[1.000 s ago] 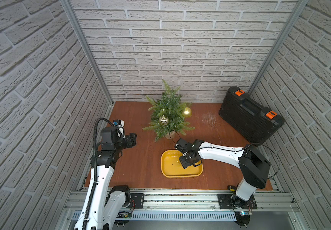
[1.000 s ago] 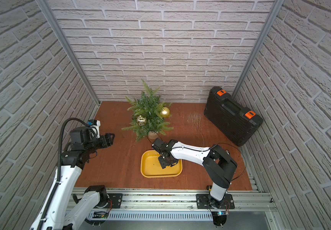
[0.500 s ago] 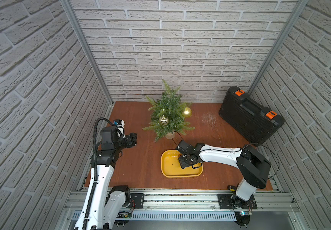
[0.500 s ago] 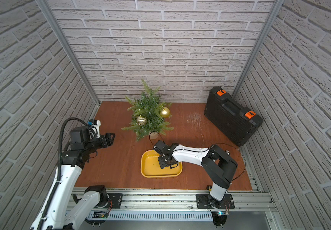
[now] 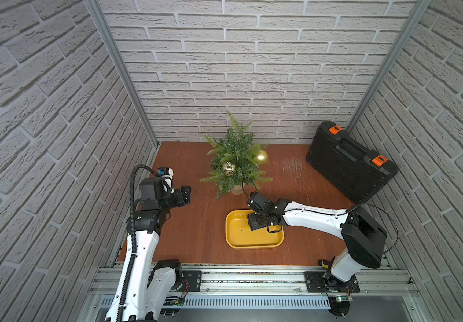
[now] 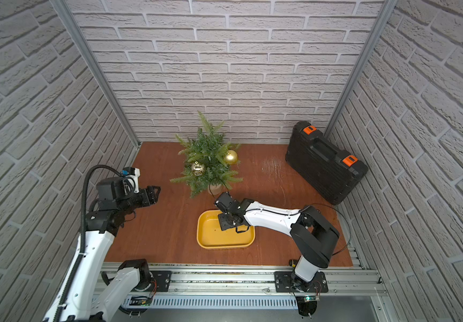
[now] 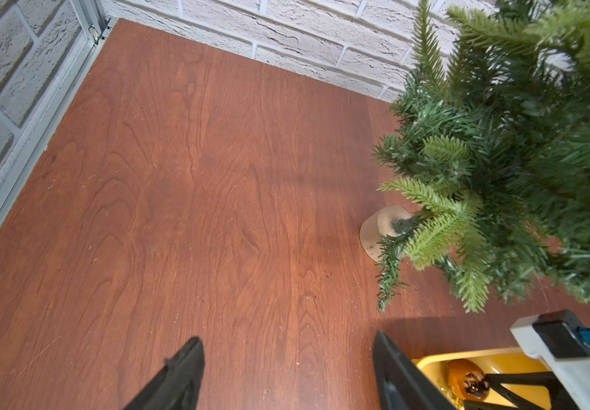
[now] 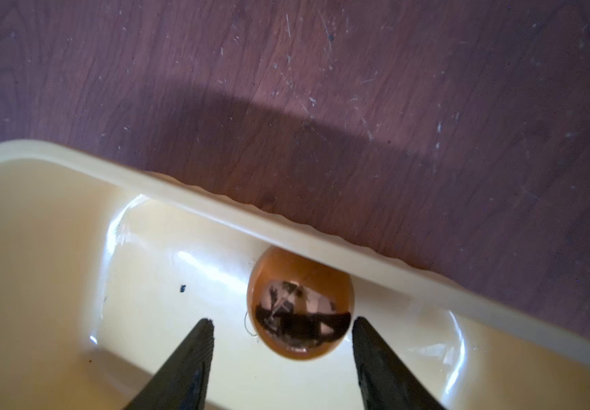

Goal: Decorate the small christmas tree with ornaments
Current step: Pick up an ornament from the container.

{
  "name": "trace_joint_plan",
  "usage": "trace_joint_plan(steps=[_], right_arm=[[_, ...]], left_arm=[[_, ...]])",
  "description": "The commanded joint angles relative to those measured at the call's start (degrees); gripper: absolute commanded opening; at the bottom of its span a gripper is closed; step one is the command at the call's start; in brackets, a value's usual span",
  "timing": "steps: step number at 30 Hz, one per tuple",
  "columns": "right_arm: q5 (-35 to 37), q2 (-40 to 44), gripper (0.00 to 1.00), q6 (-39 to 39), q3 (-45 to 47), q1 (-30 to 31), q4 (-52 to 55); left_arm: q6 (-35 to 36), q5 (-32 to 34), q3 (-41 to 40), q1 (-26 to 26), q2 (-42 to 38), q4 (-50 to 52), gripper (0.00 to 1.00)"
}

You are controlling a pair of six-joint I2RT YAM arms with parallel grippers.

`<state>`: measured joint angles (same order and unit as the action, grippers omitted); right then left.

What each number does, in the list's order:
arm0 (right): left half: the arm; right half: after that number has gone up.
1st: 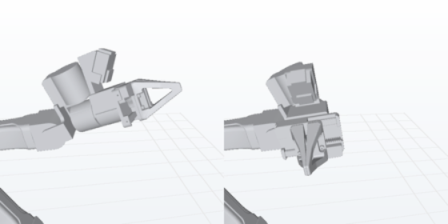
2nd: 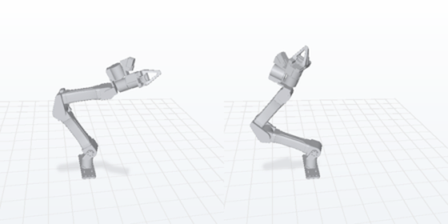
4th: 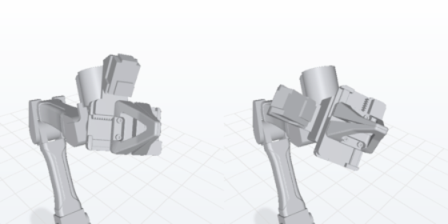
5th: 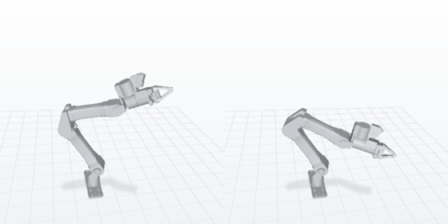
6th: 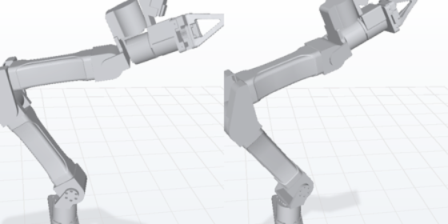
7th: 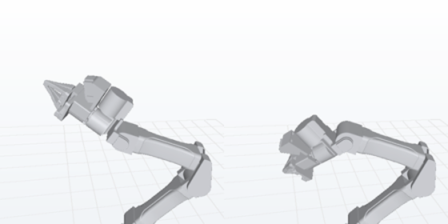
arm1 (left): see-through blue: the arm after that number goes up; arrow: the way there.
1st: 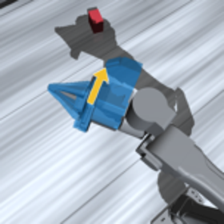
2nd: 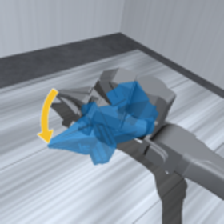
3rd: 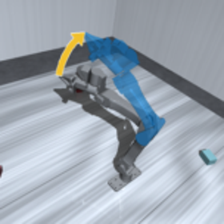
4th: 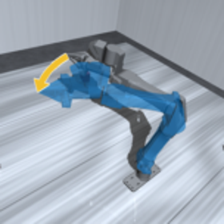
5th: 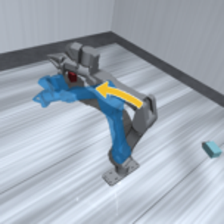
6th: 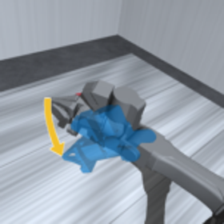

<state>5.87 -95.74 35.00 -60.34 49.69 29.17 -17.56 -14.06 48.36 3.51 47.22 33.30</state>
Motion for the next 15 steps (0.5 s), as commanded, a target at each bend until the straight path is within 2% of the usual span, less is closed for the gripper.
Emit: trace_joint_plan(steps=[1, 11, 15], right_arm=[[2.29, -1.6, 0.64, -0.57, -2.18, -0.21, 0.67], [1.82, -4.7, 0.63, -0.21, -2.08, -0.64, -2.54], [1.95, -5.07, 0.58, -0.39, -1.89, -0.71, -2.8]], left_arm=[[0.42, -0.96, -0.61, 0.53, -0.06, -2.72, 0.75], [0.2, -1.91, -0.62, 0.98, 0.63, -3.01, 0.75], [0.16, -2.11, -0.61, 1.21, 0.77, -3.09, 0.75]])
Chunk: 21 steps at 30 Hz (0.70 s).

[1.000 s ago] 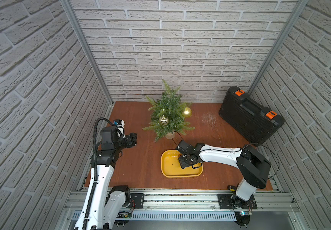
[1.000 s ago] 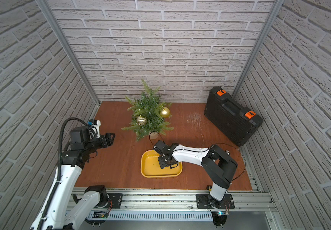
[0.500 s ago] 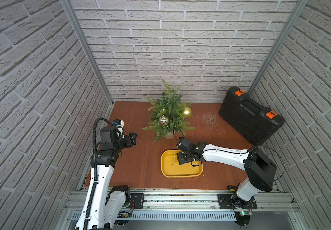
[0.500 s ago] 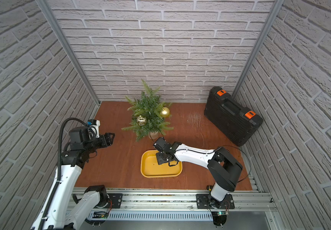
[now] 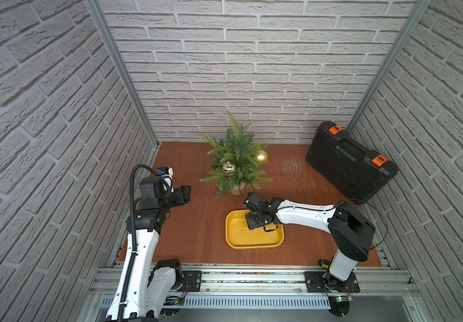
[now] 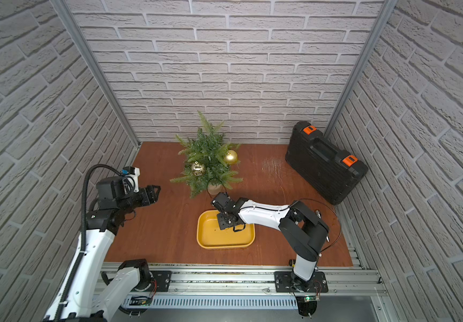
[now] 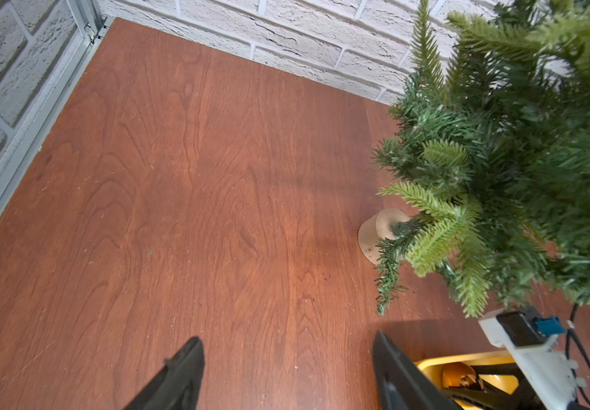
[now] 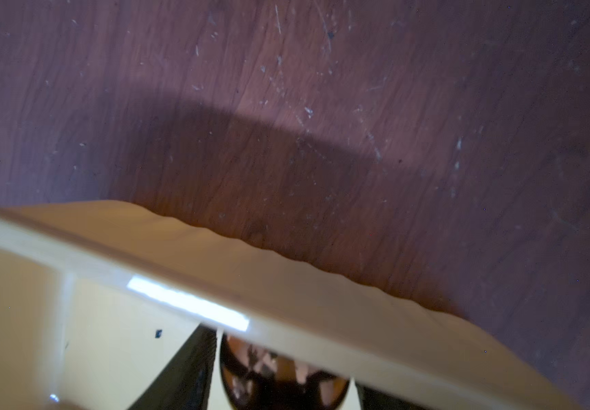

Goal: Decorate the small christmas tree with ornaments
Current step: Pick up an ornament from the container.

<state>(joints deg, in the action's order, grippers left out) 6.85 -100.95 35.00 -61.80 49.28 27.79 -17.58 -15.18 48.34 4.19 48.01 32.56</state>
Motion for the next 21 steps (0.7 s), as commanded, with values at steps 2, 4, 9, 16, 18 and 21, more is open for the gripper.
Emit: trace_joint_plan(steps=[2, 4, 9, 16, 18, 21], right_arm=[[1.2, 0.58, 0.55, -0.29, -0.19, -0.26, -1.35], [1.74, 2.05, 0.52, -0.13, 0.65, -0.23, -1.59], [3.63, 8.28, 0.48, -0.69, 1.19, -0.15, 1.62], [3.89, 20.01, 0.47, -2.38, 2.04, -0.06, 6.6], [4.22, 22.9, 0.47, -3.12, 1.61, -0.06, 8.18], [4.98, 26.5, 0.47, -4.07, 0.3, -0.06, 10.54]], left_arm=[[0.18, -1.15, -0.56, 0.7, 0.09, -2.34, 0.75], [0.18, -1.12, -0.63, 0.7, -0.02, -2.41, 0.75], [0.18, -1.22, -0.68, 0.82, -0.06, -2.57, 0.75], [0.07, -1.43, -0.92, 1.06, -0.68, -3.03, 0.75], [0.01, -1.69, -1.04, 1.1, -0.89, -3.24, 0.75], [-0.08, -2.37, -1.19, 1.09, -1.23, -3.64, 0.75]])
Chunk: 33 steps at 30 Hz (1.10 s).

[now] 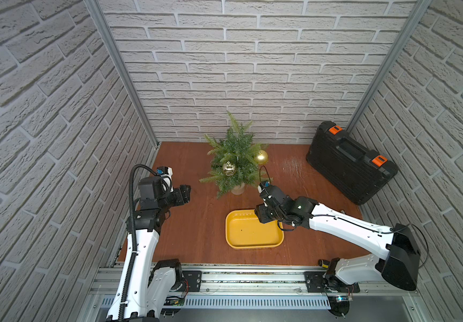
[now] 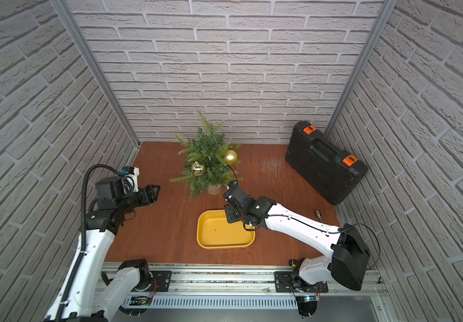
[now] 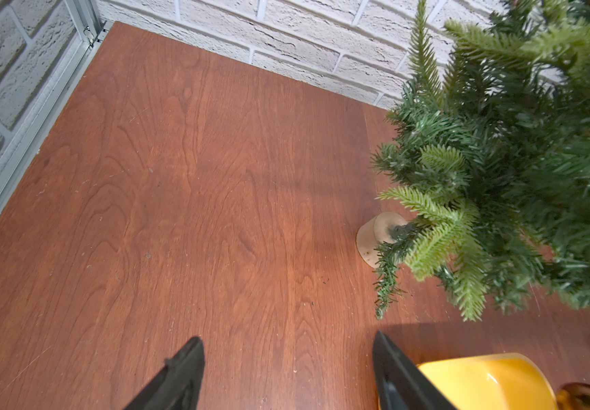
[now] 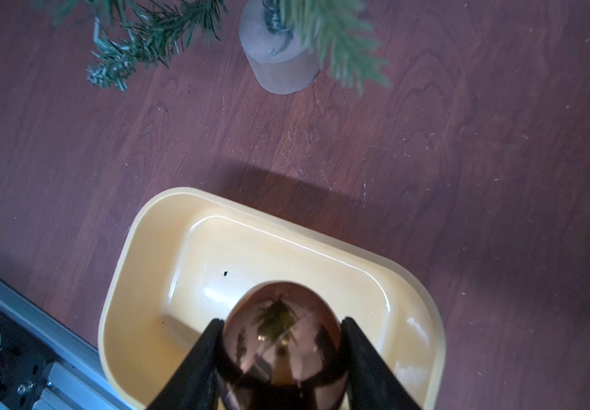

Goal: Decorate the small christmas tree with ornaments
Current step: Pick up an ornament from the container, then hang an ornament on the christmas tree.

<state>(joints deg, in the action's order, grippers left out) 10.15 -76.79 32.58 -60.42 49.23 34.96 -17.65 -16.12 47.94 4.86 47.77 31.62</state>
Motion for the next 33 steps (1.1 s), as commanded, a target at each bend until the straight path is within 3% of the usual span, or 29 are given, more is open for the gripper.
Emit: trace_joint_plan(steps=[1, 11, 16, 33], right_arm=[[2.03, 3.29, 0.47, -1.94, -1.65, 0.01, 4.08], [4.2, 7.71, 0.47, -4.57, -9.87, -0.01, 5.3], [5.54, 7.66, 0.46, -6.95, -13.62, -0.01, 0.52], [7.42, -1.29, 0.48, -14.68, -33.34, -1.74, -2.41]], left_arm=[[-0.01, -1.7, -0.81, 0.44, -1.09, -2.89, 0.75], [-0.02, -2.99, -1.39, 0.5, -2.8, -3.84, 0.75], [0.07, -3.38, -1.54, 0.52, -3.21, -4.11, 0.75], [-0.28, -4.88, -1.87, 1.72, -3.56, -4.9, 0.75]])
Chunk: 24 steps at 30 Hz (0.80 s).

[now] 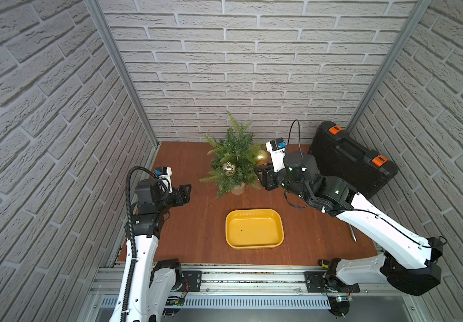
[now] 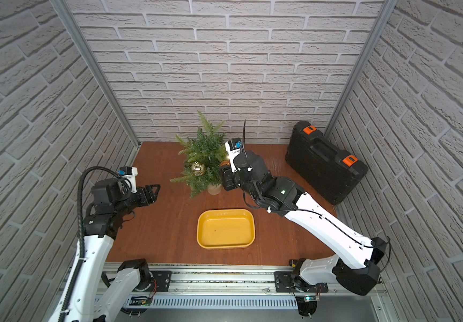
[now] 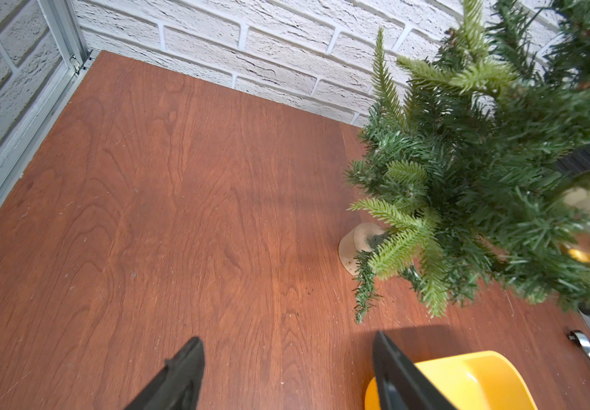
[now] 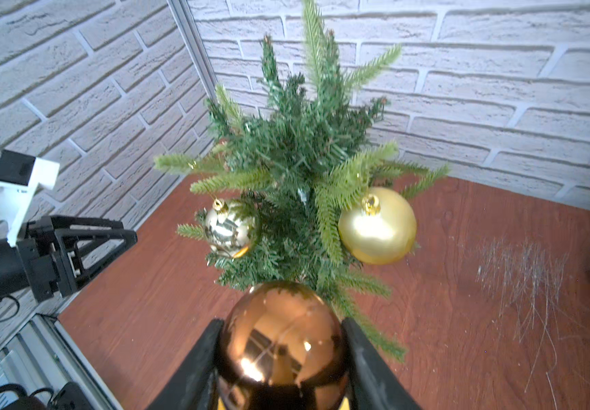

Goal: Decorate the small christmas tree with ornaments
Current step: Hang an ornament on the christmas tree.

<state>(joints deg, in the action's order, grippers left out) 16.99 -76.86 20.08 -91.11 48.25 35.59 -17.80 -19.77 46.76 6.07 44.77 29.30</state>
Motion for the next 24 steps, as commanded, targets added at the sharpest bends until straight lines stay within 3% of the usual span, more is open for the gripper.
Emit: trace_joint_plan(steps=[1, 14, 24], right_arm=[[0.24, -1.95, 0.48, -2.51, -3.96, -1.03, -3.35], [-5.16, -12.0, 0.48, -4.39, -20.14, -6.79, -5.36], [-11.31, -21.23, 0.48, -4.0, -34.3, -11.59, -0.8]], left_arm=[[-0.16, -1.21, -0.68, 0.55, -0.55, -2.62, 0.75], [-0.72, -2.51, -0.96, 1.23, -0.21, -3.28, 0.75], [-1.26, -3.96, -1.03, 2.53, 0.64, -3.98, 0.75]])
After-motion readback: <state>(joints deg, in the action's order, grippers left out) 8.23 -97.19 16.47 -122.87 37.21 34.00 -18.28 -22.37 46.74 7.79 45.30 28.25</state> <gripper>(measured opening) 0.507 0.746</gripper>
